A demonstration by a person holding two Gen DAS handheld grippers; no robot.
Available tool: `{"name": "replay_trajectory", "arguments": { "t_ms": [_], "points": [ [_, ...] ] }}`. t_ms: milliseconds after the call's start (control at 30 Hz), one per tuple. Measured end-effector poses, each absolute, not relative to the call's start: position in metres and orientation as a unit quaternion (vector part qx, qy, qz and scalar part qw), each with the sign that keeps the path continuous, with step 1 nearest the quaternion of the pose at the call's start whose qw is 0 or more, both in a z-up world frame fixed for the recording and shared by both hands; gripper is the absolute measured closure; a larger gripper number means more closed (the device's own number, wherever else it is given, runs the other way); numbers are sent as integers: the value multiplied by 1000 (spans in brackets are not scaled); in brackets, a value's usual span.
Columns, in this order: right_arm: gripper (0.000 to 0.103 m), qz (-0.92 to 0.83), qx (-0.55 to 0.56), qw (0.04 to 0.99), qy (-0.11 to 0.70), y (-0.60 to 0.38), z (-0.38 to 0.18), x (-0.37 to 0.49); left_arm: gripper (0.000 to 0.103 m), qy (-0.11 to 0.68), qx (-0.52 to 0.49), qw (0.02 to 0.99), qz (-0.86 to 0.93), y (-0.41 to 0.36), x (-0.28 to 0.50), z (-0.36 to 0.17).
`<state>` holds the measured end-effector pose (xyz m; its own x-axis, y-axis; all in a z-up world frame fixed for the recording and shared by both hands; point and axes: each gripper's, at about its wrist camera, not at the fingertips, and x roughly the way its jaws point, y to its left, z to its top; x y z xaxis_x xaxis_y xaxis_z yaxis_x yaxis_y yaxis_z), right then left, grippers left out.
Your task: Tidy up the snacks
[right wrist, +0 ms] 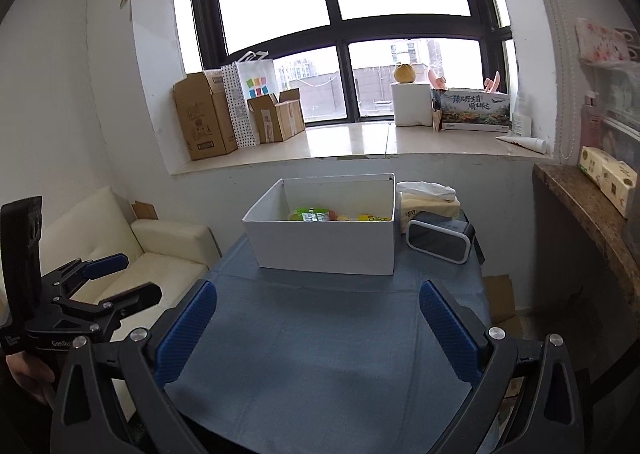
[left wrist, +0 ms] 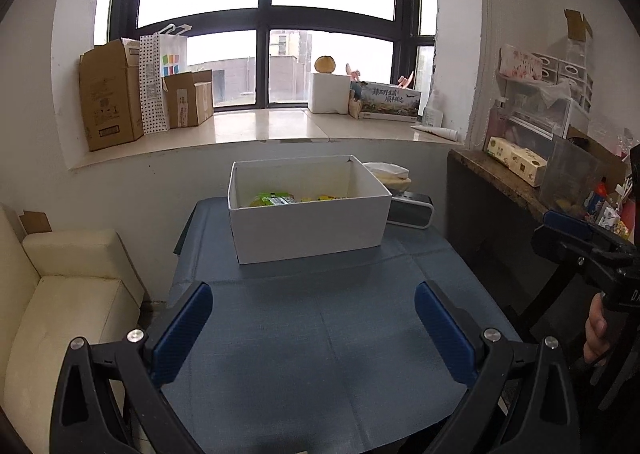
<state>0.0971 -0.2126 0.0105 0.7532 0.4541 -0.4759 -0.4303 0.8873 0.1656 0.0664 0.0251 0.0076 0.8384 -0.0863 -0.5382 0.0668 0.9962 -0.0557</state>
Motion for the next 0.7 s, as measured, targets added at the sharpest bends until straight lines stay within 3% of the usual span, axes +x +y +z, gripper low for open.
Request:
{"name": "replay_trajectory", "arguments": {
  "t_ms": [700],
  "points": [
    [0, 220, 1, 941, 257, -208, 18, 64, 0, 257, -8, 965, -52, 13, 27, 37]
  ]
}}
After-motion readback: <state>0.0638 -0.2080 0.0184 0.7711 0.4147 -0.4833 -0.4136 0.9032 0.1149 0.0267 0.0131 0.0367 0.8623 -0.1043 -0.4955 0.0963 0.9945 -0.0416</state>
